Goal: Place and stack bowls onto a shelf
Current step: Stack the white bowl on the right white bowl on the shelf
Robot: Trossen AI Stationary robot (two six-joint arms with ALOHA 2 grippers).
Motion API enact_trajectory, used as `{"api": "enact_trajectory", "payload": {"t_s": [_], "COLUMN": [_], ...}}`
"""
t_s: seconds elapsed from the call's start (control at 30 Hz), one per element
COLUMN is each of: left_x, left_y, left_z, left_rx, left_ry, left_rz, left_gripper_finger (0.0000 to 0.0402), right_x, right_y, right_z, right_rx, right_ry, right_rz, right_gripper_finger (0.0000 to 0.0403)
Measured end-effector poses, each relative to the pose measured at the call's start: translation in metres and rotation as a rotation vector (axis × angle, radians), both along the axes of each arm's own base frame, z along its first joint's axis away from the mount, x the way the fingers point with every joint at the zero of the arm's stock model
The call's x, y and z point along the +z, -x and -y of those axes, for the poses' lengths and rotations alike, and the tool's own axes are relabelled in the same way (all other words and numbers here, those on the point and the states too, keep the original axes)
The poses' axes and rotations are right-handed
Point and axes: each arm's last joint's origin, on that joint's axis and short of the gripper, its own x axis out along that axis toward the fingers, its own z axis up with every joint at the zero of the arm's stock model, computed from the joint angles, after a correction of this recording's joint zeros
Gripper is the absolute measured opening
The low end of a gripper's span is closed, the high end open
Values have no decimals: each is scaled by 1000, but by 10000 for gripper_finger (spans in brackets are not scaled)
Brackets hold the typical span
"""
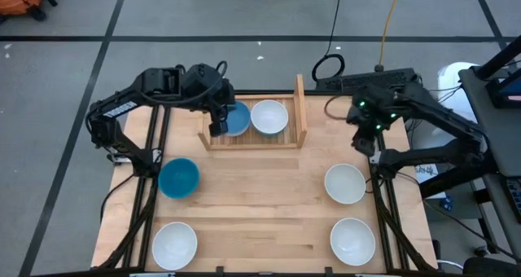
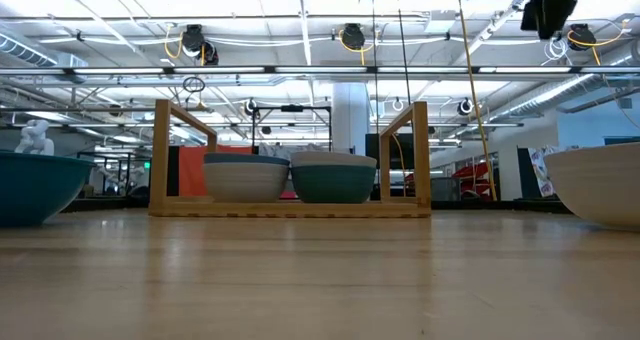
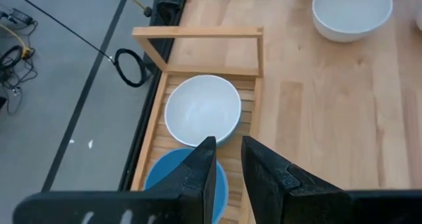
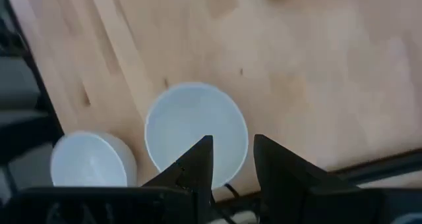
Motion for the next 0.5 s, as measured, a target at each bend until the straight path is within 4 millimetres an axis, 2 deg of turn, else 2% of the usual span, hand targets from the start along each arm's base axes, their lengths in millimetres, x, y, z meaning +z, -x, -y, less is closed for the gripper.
{"api": "enact_trajectory", "payload": {"t_s": [0.27, 0.5], "left_x": [-1, -1], "left_y": [-1, -1], "left_z": [10, 13], "left_rx": [-17, -30], "left_ry": [18, 19], "left_rz": [-7, -7], "left_gripper_finger": [79, 79], "right_x": [-65, -121], "right_y": [-4, -4], "right_z": [-3, -2], "right_rx": [115, 141], "right_ry": [-78, -72], "right_rz": [-227, -288], "right_gripper_finger": [102, 102]}}
